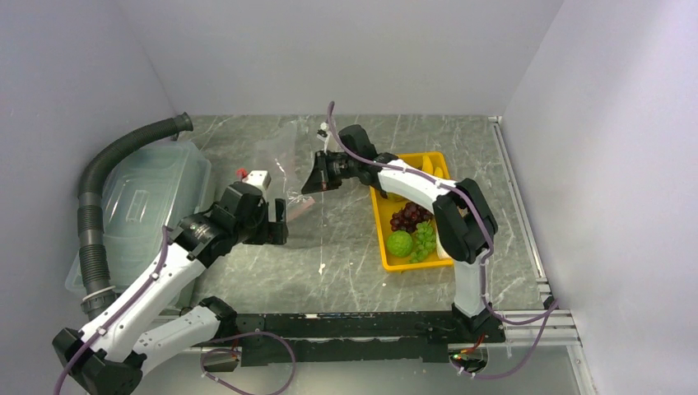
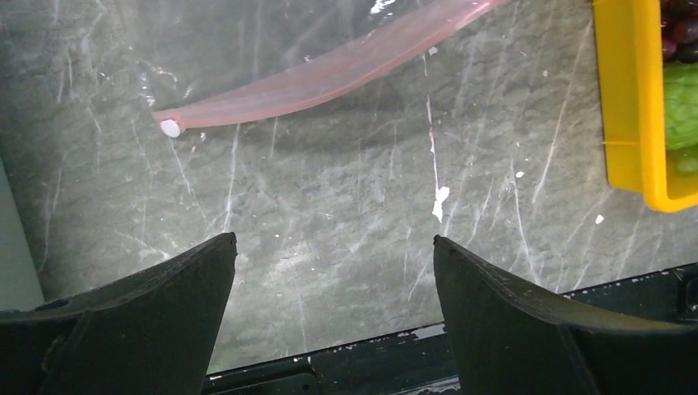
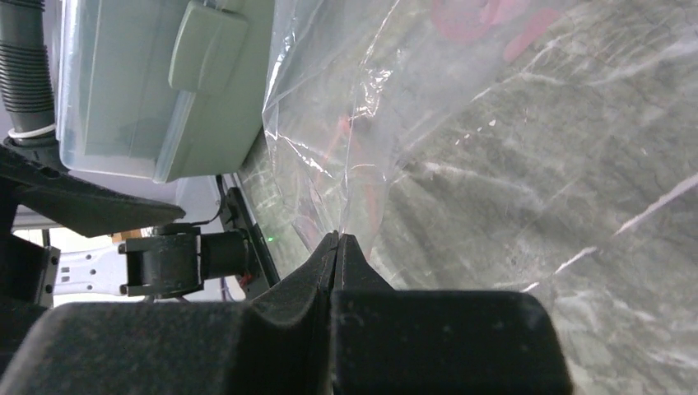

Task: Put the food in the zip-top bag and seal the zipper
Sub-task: Pick up the zipper food storage bag at the center of the board.

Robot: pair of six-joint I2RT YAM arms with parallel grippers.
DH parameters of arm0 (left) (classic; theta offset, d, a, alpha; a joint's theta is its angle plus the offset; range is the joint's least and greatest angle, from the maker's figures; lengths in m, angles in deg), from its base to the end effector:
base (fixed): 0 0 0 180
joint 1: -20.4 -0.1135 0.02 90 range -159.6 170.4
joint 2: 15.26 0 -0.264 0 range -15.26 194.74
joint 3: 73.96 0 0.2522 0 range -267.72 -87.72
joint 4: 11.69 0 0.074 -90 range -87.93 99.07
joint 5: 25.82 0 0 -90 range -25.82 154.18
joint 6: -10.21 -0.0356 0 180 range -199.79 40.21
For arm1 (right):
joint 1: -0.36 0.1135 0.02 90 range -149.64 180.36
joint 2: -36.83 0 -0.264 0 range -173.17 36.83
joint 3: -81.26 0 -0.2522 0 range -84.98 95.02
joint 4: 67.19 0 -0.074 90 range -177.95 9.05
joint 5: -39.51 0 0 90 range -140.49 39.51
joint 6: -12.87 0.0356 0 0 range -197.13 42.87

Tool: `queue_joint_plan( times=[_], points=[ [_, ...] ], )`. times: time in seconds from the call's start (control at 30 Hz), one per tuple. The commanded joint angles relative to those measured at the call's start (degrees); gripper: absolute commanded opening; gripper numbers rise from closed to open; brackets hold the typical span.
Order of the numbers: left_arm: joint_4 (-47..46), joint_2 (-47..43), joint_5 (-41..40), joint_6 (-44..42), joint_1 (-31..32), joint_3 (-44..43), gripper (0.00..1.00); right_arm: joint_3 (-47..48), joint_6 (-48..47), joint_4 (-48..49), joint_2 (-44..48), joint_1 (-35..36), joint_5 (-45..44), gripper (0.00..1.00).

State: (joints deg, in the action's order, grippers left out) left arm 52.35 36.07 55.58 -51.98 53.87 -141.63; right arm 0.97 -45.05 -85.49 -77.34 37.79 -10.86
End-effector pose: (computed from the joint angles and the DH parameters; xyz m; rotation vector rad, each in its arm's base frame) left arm 0.1452 -0.0896 0.3098 0.0491 2.4151 -0.3199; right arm 0.3496 0.2962 0.2365 -0.5610 2.2841 1.4011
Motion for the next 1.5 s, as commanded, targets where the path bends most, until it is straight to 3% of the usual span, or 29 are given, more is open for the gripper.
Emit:
queue_joint_plan(
  times=[0.0,0.37,0.73,0.97,1.23,1.47],
  points=[
    [-2.44,1.60,-5.04,2.46,1.58,-1.35,0.93,-0.21,-1.05,-5.32,4.83,-0.51,-3.03,0.00],
    [-2.46,11.77,-24.45,9.44,14.96,-2.33,0.92,-0.20,-0.84,-13.11,9.61,-0.70,-7.80,0.00],
    [-4.54,20.53,-44.48,12.90,26.08,-1.74,0.91,-2.41,-0.28,-14.02,13.75,-0.87,-7.43,0.00],
    [-10.19,26.44,-50.72,9.97,28.98,-0.89,0.83,-3.98,-0.33,-13.97,16.00,-0.92,-6.94,0.00],
    [-23.14,25.22,-50.73,-0.35,29.10,3.28,0.66,-5.50,-0.57,-14.56,17.91,-0.96,-6.99,0.00],
    [-32.61,24.17,-51.11,-7.05,28.89,8.38,0.61,-6.35,0.17,-13.76,18.67,-1.00,-5.89,0.00]
  ],
)
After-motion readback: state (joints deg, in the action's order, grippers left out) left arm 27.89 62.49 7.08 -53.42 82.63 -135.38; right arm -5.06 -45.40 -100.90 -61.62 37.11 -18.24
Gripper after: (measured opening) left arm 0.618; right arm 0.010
